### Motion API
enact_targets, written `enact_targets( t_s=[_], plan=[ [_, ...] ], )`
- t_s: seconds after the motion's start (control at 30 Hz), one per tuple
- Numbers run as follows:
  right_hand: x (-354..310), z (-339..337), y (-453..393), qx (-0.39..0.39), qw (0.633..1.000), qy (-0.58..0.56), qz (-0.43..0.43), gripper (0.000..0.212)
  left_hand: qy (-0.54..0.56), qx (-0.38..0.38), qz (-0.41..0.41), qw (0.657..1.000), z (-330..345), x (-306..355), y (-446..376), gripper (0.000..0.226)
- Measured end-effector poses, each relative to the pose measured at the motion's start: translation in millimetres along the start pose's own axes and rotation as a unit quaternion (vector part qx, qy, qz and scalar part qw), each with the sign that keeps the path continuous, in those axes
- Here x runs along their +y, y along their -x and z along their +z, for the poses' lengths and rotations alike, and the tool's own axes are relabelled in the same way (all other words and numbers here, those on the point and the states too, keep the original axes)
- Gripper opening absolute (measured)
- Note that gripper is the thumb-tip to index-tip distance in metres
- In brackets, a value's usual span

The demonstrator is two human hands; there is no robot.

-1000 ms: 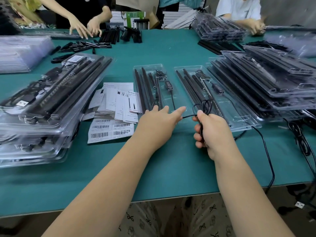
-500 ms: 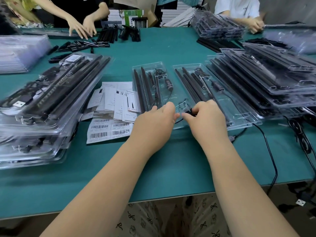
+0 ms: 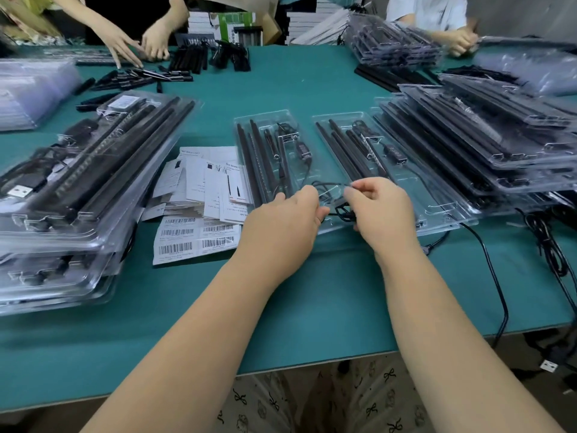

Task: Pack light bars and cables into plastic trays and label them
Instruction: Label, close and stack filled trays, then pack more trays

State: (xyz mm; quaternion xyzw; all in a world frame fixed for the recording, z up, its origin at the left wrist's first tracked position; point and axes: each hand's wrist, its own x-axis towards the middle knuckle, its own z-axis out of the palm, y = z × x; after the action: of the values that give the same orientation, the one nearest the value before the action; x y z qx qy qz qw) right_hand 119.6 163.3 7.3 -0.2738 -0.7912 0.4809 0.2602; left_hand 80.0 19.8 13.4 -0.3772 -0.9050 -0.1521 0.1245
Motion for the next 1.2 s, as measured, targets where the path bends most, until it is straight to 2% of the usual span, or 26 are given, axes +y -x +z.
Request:
enact_targets(
  t_s=[0.07,0.13,0.23,0.33,0.43,0.5,0.57,0.7,0.83,1.03,1.1,1.2],
  plan=[
    [7,-15,10,-0.090,0.995,0.022,-0.041,0.028,-0.004,0.000,0.003,1.000,0,1,0,0.025],
    [15,-29,18,-0.167,0.969,0.140,-0.113,0.049,-0.011,-0.004,0.002,1.000,0,2,0,0.025],
    [17,-32,20,-0.127,0.929,0.287,-0.194,0.047,-0.009,-0.005,0.001,1.000,1,2,-1,0.024],
    [4,-27,12,-0.132,0.904,0.365,-0.180,0.039,-0.007,-0.014,0.003,1.000,0,2,-1,0.024],
    [-2,-30,2,-0.125,0.941,0.293,-0.112,0.028,-0.017,-0.016,0.007,1.000,-1,1,0,0.024],
    [-1,-28,-2,-0.092,0.954,0.269,-0.094,0.038,-0.028,-0.018,0.014,0.999,-3,1,1,0.025],
    [-2,-20,-1,-0.074,0.945,0.301,-0.102,0.045,-0.032,-0.024,0.015,0.999,-4,1,1,0.027],
    [-4,-6,-1,-0.069,0.933,0.334,-0.114,0.028,-0.039,-0.034,0.016,0.999,-3,0,1,0.027],
    [0,1,-3,-0.038,0.928,0.358,-0.101,0.027,-0.014,-0.027,0.030,0.999,-2,-5,2,0.025],
    [14,-2,1,-0.037,0.949,0.284,-0.134,0.023,0.094,-0.099,0.028,0.990,-14,-29,7,0.030],
    [15,-4,3,-0.053,0.947,0.276,-0.154,0.027,0.107,-0.093,0.024,0.990,-14,-31,7,0.024],
    [15,-11,8,-0.115,0.929,0.298,-0.190,0.052,0.144,-0.061,0.017,0.988,-14,-35,6,0.014]
  ],
)
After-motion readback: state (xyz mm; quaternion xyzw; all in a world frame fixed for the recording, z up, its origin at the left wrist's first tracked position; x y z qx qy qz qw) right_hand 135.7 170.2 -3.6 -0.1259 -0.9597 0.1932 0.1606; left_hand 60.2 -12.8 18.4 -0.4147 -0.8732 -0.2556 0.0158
